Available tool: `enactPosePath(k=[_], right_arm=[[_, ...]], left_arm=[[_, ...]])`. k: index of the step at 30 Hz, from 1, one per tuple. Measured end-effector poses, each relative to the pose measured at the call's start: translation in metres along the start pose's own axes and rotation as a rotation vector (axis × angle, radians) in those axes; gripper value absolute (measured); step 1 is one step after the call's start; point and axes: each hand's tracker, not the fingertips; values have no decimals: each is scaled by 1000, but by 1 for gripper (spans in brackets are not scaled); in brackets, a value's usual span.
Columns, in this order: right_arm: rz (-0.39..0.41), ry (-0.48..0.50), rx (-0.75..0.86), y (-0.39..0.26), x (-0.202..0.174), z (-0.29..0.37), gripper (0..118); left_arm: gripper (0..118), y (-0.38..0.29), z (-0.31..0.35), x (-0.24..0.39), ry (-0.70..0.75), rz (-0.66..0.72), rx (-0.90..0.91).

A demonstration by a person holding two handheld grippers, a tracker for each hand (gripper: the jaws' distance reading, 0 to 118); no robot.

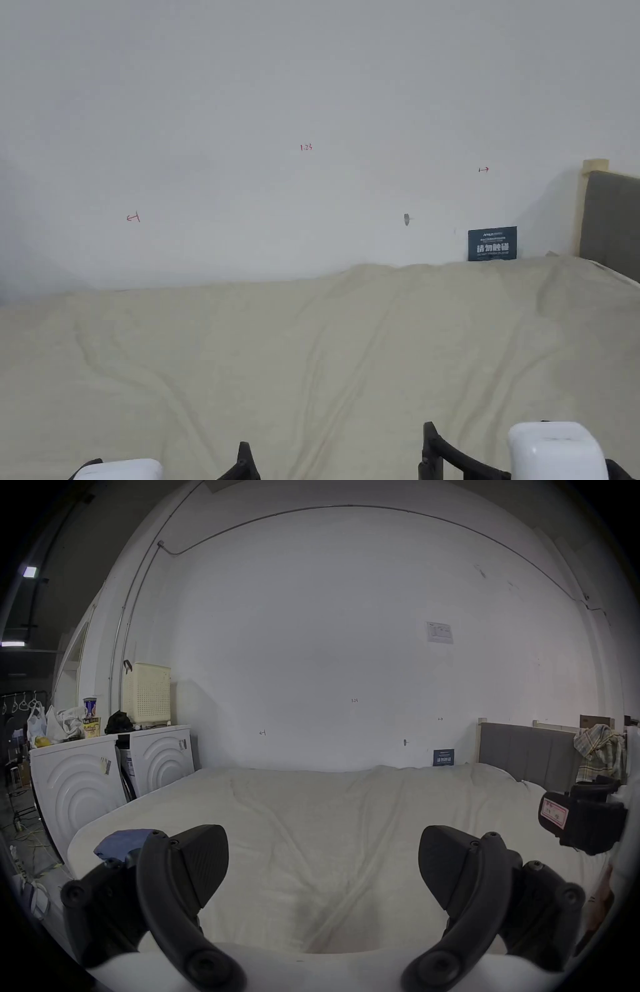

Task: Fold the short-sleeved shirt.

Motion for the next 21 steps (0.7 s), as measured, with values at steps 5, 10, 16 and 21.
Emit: enactPosePath(k=[5,10,16,21], right_arm=[[-45,69,54,1,4,14,94],[-14,-11,49,10,-6,14,94],[-85,33,2,15,-2,17,94],[-62,26,-16,19,-5,19,94]], left_arm=[[118,6,4,-9,27,3,6],[118,10,8,-13,29,21,-7],[118,12,10,-16,20,27,-6],[118,10,12,-18,10,50,7]])
